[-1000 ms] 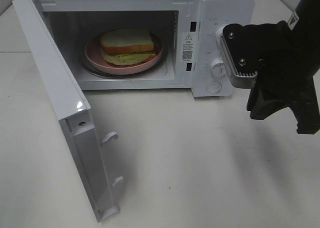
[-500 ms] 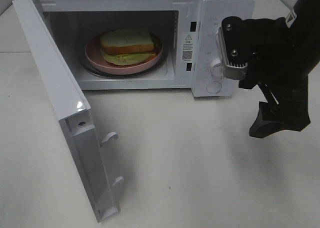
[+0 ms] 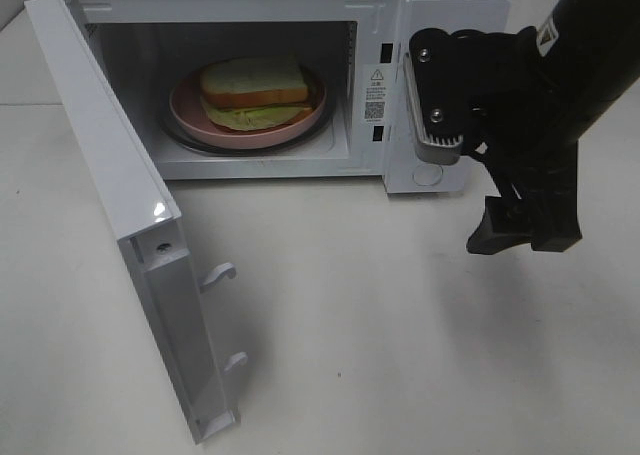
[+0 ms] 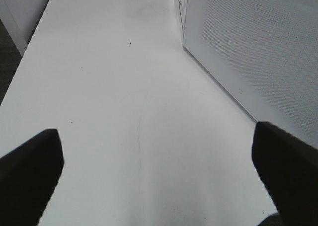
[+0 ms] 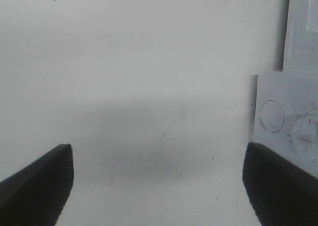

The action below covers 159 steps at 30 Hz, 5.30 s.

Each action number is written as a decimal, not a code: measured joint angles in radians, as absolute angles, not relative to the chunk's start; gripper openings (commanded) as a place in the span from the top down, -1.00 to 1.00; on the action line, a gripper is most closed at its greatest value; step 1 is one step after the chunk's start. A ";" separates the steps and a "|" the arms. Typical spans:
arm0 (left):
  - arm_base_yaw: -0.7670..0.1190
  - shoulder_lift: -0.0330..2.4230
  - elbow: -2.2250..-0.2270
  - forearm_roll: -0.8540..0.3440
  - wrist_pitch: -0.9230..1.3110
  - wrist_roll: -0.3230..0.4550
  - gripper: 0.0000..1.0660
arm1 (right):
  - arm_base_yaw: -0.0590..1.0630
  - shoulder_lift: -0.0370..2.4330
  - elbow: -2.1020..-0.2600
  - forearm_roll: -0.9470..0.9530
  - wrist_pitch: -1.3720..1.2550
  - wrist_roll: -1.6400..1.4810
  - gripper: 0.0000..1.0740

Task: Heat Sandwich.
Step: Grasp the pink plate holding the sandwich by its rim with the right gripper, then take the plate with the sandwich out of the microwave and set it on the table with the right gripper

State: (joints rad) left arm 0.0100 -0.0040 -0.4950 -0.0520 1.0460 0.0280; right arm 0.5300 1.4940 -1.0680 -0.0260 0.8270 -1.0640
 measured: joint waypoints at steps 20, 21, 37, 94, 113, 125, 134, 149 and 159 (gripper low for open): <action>0.010 -0.004 -0.495 -0.052 1.046 0.028 -0.83 | 0.630 1.727 -1.348 -0.070 0.752 -1.065 -0.53; 0.010 -0.004 -0.495 -0.052 1.046 0.028 -0.83 | 0.631 1.736 -1.356 -0.070 0.742 -1.065 -0.52; 0.010 -0.004 -0.495 -0.052 1.046 0.028 -0.83 | 0.632 1.888 -1.483 -0.070 0.647 -1.065 -0.50; 0.010 -0.004 -0.495 -0.052 1.046 0.028 -0.83 | 0.613 2.430 -2.023 -0.071 0.637 -1.039 0.06; 0.010 -0.004 -0.495 -0.052 1.046 0.028 -0.83 | 0.614 2.427 -2.033 -0.094 0.629 -1.066 1.00; 0.010 -0.004 -0.495 -0.052 1.046 0.028 -0.83 | 0.614 2.427 -2.033 -0.097 0.649 -1.123 1.00; 0.010 -0.004 -0.495 -0.052 1.046 0.028 -0.83 | 0.614 2.418 -2.033 -0.095 0.680 -1.186 1.00; 0.010 -0.004 -0.495 -0.052 1.046 0.028 -0.83 | 0.613 2.339 -1.923 -0.084 0.660 -1.330 1.00; 0.010 -0.004 -0.495 -0.052 1.046 0.028 -0.83 | 0.613 2.236 -1.735 -0.067 0.566 -1.459 1.00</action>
State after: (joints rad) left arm 0.0100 -0.0040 -0.4950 -0.0520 1.0460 0.0280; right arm 0.6130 2.2360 -1.7350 -0.0670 0.5660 -1.4590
